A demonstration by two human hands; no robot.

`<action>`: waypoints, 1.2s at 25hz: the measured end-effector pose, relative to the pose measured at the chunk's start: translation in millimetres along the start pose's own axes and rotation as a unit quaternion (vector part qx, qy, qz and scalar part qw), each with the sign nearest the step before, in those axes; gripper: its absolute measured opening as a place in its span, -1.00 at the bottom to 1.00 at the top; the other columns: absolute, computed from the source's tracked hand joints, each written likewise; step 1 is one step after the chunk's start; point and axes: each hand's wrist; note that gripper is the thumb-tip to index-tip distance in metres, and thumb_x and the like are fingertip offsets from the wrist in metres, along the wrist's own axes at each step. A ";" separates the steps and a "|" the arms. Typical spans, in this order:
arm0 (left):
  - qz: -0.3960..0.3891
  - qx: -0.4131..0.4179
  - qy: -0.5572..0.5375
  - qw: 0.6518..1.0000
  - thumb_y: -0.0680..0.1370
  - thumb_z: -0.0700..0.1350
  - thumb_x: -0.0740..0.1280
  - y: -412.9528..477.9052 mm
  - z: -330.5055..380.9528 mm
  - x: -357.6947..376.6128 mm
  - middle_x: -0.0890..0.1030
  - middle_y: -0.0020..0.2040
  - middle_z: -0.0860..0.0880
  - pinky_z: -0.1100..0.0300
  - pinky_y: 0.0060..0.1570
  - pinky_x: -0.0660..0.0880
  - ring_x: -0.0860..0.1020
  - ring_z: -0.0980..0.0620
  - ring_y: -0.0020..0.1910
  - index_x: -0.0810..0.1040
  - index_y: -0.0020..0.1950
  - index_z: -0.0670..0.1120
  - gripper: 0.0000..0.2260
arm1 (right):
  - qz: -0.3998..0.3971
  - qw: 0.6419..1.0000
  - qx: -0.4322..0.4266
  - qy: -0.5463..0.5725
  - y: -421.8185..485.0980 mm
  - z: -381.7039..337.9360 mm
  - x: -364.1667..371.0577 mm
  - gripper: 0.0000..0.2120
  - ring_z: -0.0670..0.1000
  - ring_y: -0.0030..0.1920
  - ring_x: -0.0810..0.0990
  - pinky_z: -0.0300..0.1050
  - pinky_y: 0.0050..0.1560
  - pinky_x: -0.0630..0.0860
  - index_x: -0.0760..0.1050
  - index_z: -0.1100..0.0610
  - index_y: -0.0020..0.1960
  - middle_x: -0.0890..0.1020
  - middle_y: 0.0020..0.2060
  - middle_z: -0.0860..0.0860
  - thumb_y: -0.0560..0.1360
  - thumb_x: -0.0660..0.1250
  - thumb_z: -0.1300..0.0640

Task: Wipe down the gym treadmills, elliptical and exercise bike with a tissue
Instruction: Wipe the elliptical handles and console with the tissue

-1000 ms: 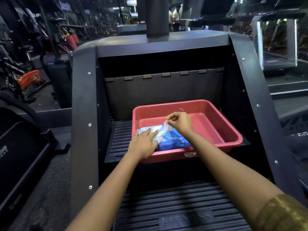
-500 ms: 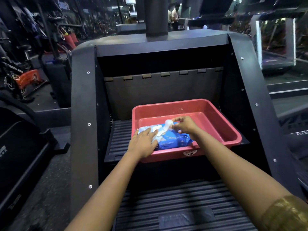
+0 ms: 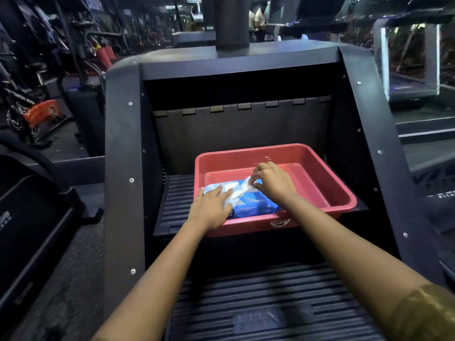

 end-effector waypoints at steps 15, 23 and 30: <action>-0.004 -0.004 0.013 1.000 0.65 0.03 0.01 -2.0 1.8 -2.1 0.10 0.56 -0.06 0.04 0.49 -0.15 0.11 -0.01 0.52 0.09 0.56 0.06 -0.54 | 0.024 0.972 0.221 0.077 -0.6 20.3 -10.2 -0.86 0.17 -0.01 0.61 -0.10 -0.14 0.42 0.65 0.04 -0.08 0.68 -0.12 0.13 0.49 0.30 0.11; -0.013 -0.005 0.008 1.000 0.65 0.04 0.00 -2.8 1.9 -3.7 0.10 0.56 -0.06 0.02 0.50 -0.13 0.11 -0.02 0.52 0.10 0.56 0.06 -0.55 | -0.059 0.997 -0.055 -0.019 -3.1 0.6 -4.3 -0.69 0.09 0.18 0.43 -0.09 0.17 0.35 0.53 0.04 0.23 0.55 0.20 -0.03 0.51 0.27 0.18; -0.011 -0.001 0.013 1.000 0.65 0.03 -0.01 -2.7 1.1 -2.3 0.10 0.56 -0.06 0.03 0.49 -0.14 0.10 -0.01 0.52 0.07 0.56 0.07 -0.55 | 0.030 0.993 0.117 0.003 -13.8 11.8 -14.2 -0.85 0.18 -0.04 0.59 -0.04 -0.18 0.44 0.64 0.09 -0.04 0.67 -0.12 0.13 0.48 0.32 0.08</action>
Point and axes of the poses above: each hand's wrist, its own y-axis towards the middle knuckle, its own x-axis out of the palm, z = x × y
